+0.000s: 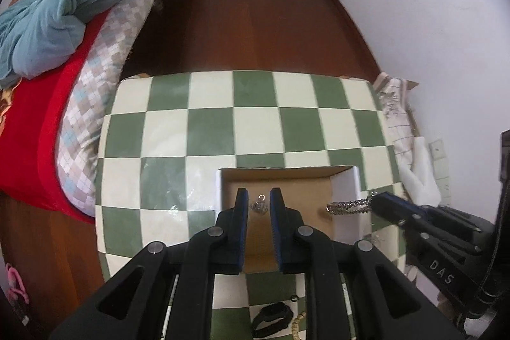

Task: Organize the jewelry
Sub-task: 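Carry both held chains over the white box and open both grippers inside it, then move both grippers back toward the remaining silver chains on the table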

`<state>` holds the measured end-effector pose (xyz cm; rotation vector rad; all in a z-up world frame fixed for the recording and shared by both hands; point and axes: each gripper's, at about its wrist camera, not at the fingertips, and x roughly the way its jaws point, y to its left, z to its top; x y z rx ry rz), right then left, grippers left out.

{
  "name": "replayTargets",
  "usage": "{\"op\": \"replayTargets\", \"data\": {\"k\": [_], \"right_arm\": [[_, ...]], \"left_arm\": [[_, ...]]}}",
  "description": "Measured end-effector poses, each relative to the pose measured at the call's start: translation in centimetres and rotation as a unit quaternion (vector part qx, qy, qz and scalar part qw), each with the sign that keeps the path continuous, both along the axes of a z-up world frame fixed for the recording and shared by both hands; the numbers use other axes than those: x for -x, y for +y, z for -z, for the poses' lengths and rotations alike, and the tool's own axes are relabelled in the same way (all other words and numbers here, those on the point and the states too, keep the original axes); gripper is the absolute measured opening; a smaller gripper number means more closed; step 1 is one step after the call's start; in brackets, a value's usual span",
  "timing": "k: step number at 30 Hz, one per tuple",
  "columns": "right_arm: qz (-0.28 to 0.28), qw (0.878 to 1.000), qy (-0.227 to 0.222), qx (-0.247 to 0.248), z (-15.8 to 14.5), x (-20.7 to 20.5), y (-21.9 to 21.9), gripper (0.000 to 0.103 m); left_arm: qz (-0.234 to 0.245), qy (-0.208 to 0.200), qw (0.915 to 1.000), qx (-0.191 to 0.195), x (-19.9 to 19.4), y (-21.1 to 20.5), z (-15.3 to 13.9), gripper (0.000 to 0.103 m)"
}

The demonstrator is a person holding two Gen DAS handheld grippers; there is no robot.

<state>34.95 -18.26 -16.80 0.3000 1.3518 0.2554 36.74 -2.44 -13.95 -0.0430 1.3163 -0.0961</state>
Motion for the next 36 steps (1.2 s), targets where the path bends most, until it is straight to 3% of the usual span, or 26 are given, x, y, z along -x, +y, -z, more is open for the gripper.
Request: {"op": "replayTargets", "data": {"k": [3, 4, 5, 7, 9, 10, 15, 25, 36], "right_arm": [[-0.008, 1.000, 0.007, 0.014, 0.5, -0.5, 0.3, 0.008], [-0.009, 1.000, 0.007, 0.026, 0.6, -0.5, 0.3, 0.018], [-0.010, 0.999, 0.005, 0.036, 0.5, -0.4, 0.3, 0.028], [-0.006, 0.998, 0.005, 0.069, 0.4, -0.2, 0.2, 0.079], [-0.006, 0.996, 0.010, 0.085, 0.8, 0.3, 0.0, 0.095], [-0.006, 0.995, 0.013, 0.101, 1.2, 0.7, 0.0, 0.095], [-0.007, 0.991, 0.013, 0.135, 2.8, 2.8, 0.3, 0.102], [0.010, 0.987, -0.018, 0.159, 2.6, 5.5, 1.2, 0.102], [0.036, 0.982, -0.092, 0.163, -2.7, 9.4, 0.6, 0.103]], "left_arm": [[-0.001, -0.004, 0.9997, -0.023, 0.0, 0.0, 0.2, 0.022], [-0.003, -0.008, 0.9994, -0.032, 0.2, 0.1, 0.2, 0.037], [-0.005, -0.020, 0.9988, -0.044, 0.4, 0.2, 0.1, 0.063], [-0.014, -0.041, 0.9963, -0.074, 0.9, 0.5, -0.2, 0.096], [-0.022, -0.054, 0.9947, -0.085, 1.5, 1.0, -0.3, 0.097], [-0.026, -0.054, 0.9938, -0.093, 1.9, 1.2, 0.0, 0.102], [-0.034, -0.063, 0.9913, -0.111, 3.8, 2.1, 0.9, 0.103], [-0.059, -0.101, 0.9855, -0.123, 7.8, 2.8, 0.4, 0.103], [-0.065, -0.149, 0.9783, -0.128, 12.6, 2.8, -3.5, 0.103]]}}
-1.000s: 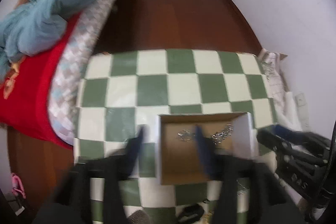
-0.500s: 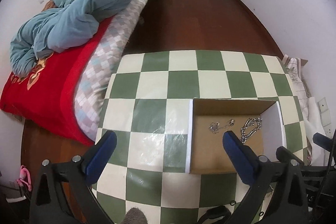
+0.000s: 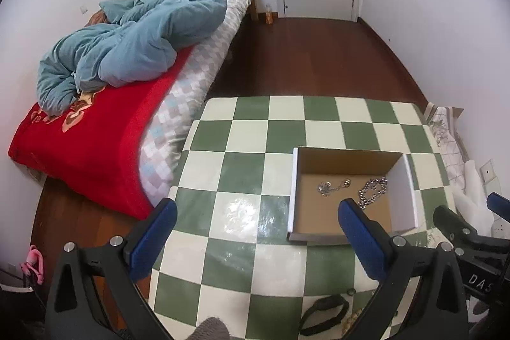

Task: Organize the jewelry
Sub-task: 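Move both grippers back toward the remaining silver chains on the table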

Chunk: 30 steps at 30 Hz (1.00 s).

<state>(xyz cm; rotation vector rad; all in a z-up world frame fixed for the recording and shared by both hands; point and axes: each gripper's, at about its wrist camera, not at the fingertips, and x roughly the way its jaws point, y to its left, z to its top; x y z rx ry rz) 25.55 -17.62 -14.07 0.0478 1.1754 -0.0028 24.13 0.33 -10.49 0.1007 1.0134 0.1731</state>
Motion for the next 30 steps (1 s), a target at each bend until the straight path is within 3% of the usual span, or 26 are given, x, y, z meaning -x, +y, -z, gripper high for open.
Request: {"op": "replayTargets", "data": {"k": [8, 13, 19, 22, 24, 27, 28, 30], "right_arm": [[0.009, 0.999, -0.031, -0.035, -3.3, 3.7, -1.2, 0.103], [0.029, 0.999, -0.020, -0.042, -2.9, 6.1, -3.5, 0.103], [0.074, 0.996, 0.035, -0.031, 2.3, 8.4, -8.9, 0.099], [0.094, 0.993, 0.068, -0.034, 5.8, 9.0, -11.5, 0.079], [0.102, 0.990, 0.085, -0.039, 7.8, 9.1, -12.9, 0.077], [0.116, 0.987, 0.100, -0.049, 10.0, 9.0, -14.7, 0.077], [0.122, 0.986, 0.102, -0.052, 10.4, 9.0, -15.2, 0.077], [0.131, 0.984, 0.103, -0.059, 11.0, 8.9, -16.1, 0.077]], "left_arm": [[0.013, -0.028, 0.9995, -0.008, 3.4, -1.1, -3.0, 0.103], [0.033, 0.002, 0.9994, -0.010, 4.9, -3.4, -1.9, 0.103], [0.077, 0.085, 0.9933, -0.015, 4.7, -7.8, 4.6, 0.103], [0.093, 0.125, 0.9877, -0.018, 3.9, -10.1, 8.3, 0.102], [0.105, 0.150, 0.9831, -0.008, 3.5, -11.5, 10.4, 0.101], [0.126, 0.190, 0.9736, 0.005, 2.9, -13.6, 13.0, 0.092], [0.132, 0.200, 0.9709, 0.006, 2.8, -14.1, 13.7, 0.084], [0.142, 0.218, 0.9655, 0.012, 2.5, -15.1, 15.0, 0.080]]}}
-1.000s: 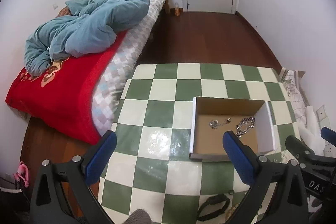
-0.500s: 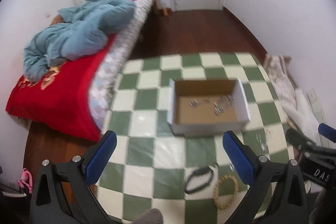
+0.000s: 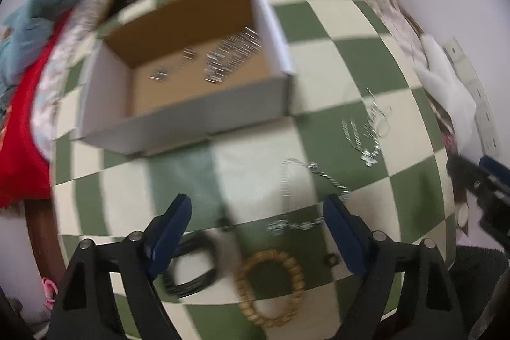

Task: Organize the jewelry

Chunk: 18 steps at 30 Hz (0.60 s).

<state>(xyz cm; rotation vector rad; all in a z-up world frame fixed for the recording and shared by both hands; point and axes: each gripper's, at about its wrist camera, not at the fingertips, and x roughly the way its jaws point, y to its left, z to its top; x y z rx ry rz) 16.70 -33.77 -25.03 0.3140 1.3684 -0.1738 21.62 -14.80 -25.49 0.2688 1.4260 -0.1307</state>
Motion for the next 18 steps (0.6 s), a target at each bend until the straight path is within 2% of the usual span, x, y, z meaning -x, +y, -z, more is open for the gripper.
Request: {"op": "replayTargets", "data": {"k": [1, 3, 5, 6, 7, 8, 9, 10, 11, 18], "right_arm": [[0.004, 1.000, 0.000, -0.001, 0.2, -0.1, -0.4, 0.077], [0.011, 1.000, 0.000, -0.005, 0.6, -0.2, -1.0, 0.077], [0.014, 1.000, 0.001, -0.007, 0.9, -0.4, -1.4, 0.077], [0.014, 1.000, 0.001, -0.009, 1.0, -0.5, -1.5, 0.077], [0.014, 1.000, 0.001, -0.012, 1.1, -0.6, -1.6, 0.077], [0.014, 1.000, 0.001, -0.014, 1.3, -0.7, -1.6, 0.077], [0.013, 1.000, 0.001, -0.016, 1.4, -0.9, -1.7, 0.077], [0.013, 1.000, 0.001, -0.018, 1.6, -1.0, -1.6, 0.077], [0.011, 1.000, 0.001, -0.021, 1.8, -1.3, -1.5, 0.077], [-0.021, 0.999, 0.000, -0.028, 2.8, -3.4, 1.0, 0.073]], "left_arm": [[0.004, 0.009, 0.9999, -0.004, -0.1, -0.5, 0.8, 0.072], [0.008, 0.025, 0.9997, -0.002, -0.2, -1.0, 1.6, 0.065], [0.011, 0.036, 0.9993, 0.000, -0.2, -1.4, 2.3, 0.046], [0.008, 0.032, 0.9994, 0.010, -0.1, -1.3, 2.3, 0.045], [0.008, 0.032, 0.9994, 0.014, 0.0, -1.3, 2.3, 0.039], [0.008, 0.032, 0.9991, 0.026, 0.0, -1.2, 2.2, 0.027], [0.007, 0.029, 0.9993, 0.024, 0.1, -1.2, 2.0, 0.020], [0.012, 0.027, 0.9991, 0.030, 0.1, -1.2, 1.9, 0.007], [0.013, 0.029, 0.9990, 0.030, 0.2, -1.1, 1.9, 0.001], [-0.013, 0.012, 0.9996, 0.021, 0.1, 2.4, 1.1, 0.000]]}}
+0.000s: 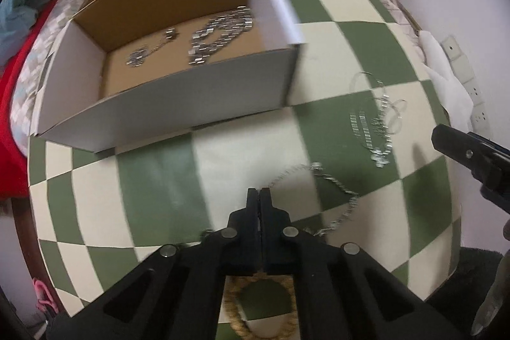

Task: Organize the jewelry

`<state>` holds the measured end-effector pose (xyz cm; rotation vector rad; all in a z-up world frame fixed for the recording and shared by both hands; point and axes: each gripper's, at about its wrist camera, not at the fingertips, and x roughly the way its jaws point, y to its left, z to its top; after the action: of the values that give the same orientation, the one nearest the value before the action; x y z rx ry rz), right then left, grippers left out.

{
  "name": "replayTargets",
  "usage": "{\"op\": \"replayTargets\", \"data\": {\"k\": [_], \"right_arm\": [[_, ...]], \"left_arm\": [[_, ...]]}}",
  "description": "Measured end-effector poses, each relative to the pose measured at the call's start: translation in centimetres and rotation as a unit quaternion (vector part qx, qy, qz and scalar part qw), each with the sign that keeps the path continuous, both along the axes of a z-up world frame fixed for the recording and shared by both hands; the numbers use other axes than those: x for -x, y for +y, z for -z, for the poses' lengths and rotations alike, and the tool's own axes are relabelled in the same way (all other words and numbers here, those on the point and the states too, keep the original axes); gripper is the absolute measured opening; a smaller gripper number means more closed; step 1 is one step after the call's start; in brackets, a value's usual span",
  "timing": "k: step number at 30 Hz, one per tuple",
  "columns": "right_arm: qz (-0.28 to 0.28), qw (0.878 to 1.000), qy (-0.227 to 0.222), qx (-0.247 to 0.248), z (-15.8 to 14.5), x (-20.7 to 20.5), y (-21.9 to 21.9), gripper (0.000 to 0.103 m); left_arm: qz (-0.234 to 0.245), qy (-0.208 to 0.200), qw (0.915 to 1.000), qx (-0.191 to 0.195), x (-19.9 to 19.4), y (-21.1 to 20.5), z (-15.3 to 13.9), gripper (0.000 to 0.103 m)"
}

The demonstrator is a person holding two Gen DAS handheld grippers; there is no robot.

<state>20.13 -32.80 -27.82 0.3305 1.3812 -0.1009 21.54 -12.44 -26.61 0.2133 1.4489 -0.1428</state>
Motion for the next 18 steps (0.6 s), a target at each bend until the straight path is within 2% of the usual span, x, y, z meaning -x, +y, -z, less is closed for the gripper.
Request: {"op": "replayTargets", "data": {"k": [9, 11, 12, 13, 16, 18], "right_arm": [[-0.045, 0.999, 0.019, 0.012, 2.5, -3.3, 4.8, 0.065], [-0.065, 0.997, 0.009, 0.034, 2.4, -3.7, 5.9, 0.056], [-0.070, 0.997, 0.005, 0.041, 2.4, -3.7, 6.2, 0.040], [-0.076, 0.996, 0.000, 0.046, 2.2, -3.8, 6.5, 0.007], [-0.082, 0.996, -0.007, 0.040, 2.1, -3.7, 6.6, 0.001], [-0.077, 0.997, -0.013, 0.030, 1.7, -3.3, 6.0, 0.000]], "left_arm": [[-0.030, -0.007, 0.9995, -0.006, 0.2, 3.5, -0.4, 0.000], [-0.037, -0.008, 0.9993, -0.001, 0.3, 4.3, -0.8, 0.000], [-0.039, -0.009, 0.9992, 0.003, 0.4, 4.6, -1.0, 0.000], [-0.040, -0.010, 0.9991, 0.004, 0.3, 4.7, -1.1, 0.000], [-0.041, -0.014, 0.9990, 0.013, 0.6, 5.2, -1.8, 0.000], [-0.041, -0.018, 0.9988, 0.021, 0.9, 5.3, -2.6, 0.000]]}}
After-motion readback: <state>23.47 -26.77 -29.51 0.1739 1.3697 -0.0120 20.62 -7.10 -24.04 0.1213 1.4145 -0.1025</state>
